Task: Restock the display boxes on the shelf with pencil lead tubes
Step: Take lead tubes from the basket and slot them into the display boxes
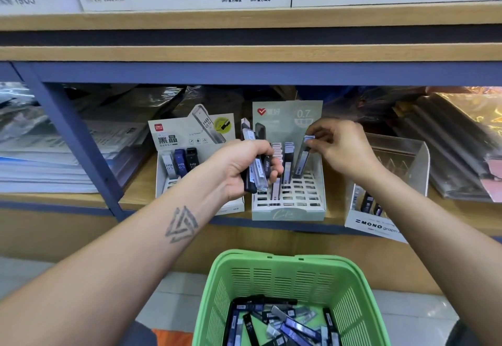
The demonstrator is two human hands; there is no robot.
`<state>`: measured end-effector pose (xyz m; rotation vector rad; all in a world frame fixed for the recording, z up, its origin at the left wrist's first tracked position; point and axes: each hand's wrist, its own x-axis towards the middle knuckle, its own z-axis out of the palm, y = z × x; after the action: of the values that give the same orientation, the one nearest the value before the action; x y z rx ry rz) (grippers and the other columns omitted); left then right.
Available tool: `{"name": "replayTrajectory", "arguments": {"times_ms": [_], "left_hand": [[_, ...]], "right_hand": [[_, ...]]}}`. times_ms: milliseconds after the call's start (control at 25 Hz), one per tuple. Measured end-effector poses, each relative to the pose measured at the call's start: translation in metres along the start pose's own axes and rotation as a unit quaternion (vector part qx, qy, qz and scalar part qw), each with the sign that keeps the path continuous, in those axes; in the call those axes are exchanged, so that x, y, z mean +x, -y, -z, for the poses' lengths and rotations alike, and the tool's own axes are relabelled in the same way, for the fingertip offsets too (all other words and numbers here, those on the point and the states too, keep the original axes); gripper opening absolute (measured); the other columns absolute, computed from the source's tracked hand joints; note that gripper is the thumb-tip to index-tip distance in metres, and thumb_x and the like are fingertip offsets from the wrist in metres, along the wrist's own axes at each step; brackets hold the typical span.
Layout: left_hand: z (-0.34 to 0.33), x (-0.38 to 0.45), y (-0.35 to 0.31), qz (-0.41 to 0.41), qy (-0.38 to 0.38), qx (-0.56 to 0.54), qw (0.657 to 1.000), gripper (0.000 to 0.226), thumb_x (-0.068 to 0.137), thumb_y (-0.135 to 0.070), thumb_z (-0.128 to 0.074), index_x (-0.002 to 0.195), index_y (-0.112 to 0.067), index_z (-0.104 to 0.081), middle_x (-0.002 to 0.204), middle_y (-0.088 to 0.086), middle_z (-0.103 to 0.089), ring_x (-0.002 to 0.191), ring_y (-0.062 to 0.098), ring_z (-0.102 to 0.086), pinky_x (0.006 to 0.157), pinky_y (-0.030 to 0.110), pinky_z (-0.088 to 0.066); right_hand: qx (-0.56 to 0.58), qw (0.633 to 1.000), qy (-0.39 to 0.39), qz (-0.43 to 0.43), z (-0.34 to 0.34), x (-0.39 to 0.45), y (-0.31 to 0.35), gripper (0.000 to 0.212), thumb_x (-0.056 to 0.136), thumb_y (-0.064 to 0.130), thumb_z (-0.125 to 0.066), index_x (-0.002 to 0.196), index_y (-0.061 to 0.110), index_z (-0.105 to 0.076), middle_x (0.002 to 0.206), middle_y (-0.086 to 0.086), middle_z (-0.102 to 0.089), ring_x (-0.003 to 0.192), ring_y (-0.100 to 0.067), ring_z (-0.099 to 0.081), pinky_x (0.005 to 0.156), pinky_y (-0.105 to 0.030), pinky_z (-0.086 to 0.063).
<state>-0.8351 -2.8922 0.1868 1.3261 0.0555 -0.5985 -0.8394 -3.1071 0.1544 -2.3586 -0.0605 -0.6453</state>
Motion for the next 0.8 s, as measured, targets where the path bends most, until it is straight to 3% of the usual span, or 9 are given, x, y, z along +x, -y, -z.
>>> {"name": "replayTrajectory", "arguments": {"times_ms": [200, 440, 640, 800], "left_hand": [[0.0, 0.002, 0.001, -0.008, -0.006, -0.001, 1.0, 0.004, 0.095, 0.003, -0.053, 0.091, 0.002, -0.055, 0.069, 0.017, -0.061, 0.052, 0.023, -0.063, 0.046, 0.025, -0.054], [-0.001, 0.002, 0.004, -0.015, 0.007, -0.006, 1.0, 0.003, 0.096, 0.004, -0.055, 0.095, 0.007, -0.056, 0.073, 0.019, -0.061, 0.053, 0.024, -0.066, 0.046, 0.027, -0.055], [0.0, 0.005, 0.009, -0.014, 0.018, -0.002, 1.0, 0.01, 0.095, 0.004, -0.057, 0.103, 0.009, -0.057, 0.074, 0.02, -0.062, 0.055, 0.024, -0.068, 0.047, 0.028, -0.056], [-0.001, 0.005, 0.01, -0.014, 0.024, -0.007, 1.0, 0.01, 0.095, 0.004, -0.057, 0.103, 0.01, -0.058, 0.074, 0.02, -0.063, 0.057, 0.024, -0.069, 0.048, 0.028, -0.056]], "right_hand": [[0.002, 1.0, 0.02, 0.007, -0.003, 0.002, 0.0, 0.012, 0.089, 0.012, -0.075, 0.095, 0.022, -0.072, 0.089, 0.003, -0.073, 0.08, -0.008, -0.07, 0.077, -0.027, -0.058], [-0.12, 0.992, 0.006, 0.038, -0.018, 0.006, -0.007, 0.02, 0.095, 0.008, -0.065, 0.111, 0.009, -0.077, 0.112, -0.007, -0.075, 0.108, -0.024, -0.067, 0.091, -0.023, -0.043], [-0.156, 0.986, 0.025, 0.048, -0.021, 0.008, -0.012, 0.021, 0.095, 0.01, -0.064, 0.111, 0.013, -0.077, 0.114, -0.005, -0.075, 0.107, -0.028, -0.067, 0.093, -0.038, -0.053], [-0.115, 0.993, 0.031, -0.008, -0.019, 0.01, -0.013, 0.023, 0.095, 0.01, -0.063, 0.112, 0.017, -0.076, 0.114, -0.002, -0.074, 0.107, -0.022, -0.066, 0.093, -0.036, -0.053]]}}
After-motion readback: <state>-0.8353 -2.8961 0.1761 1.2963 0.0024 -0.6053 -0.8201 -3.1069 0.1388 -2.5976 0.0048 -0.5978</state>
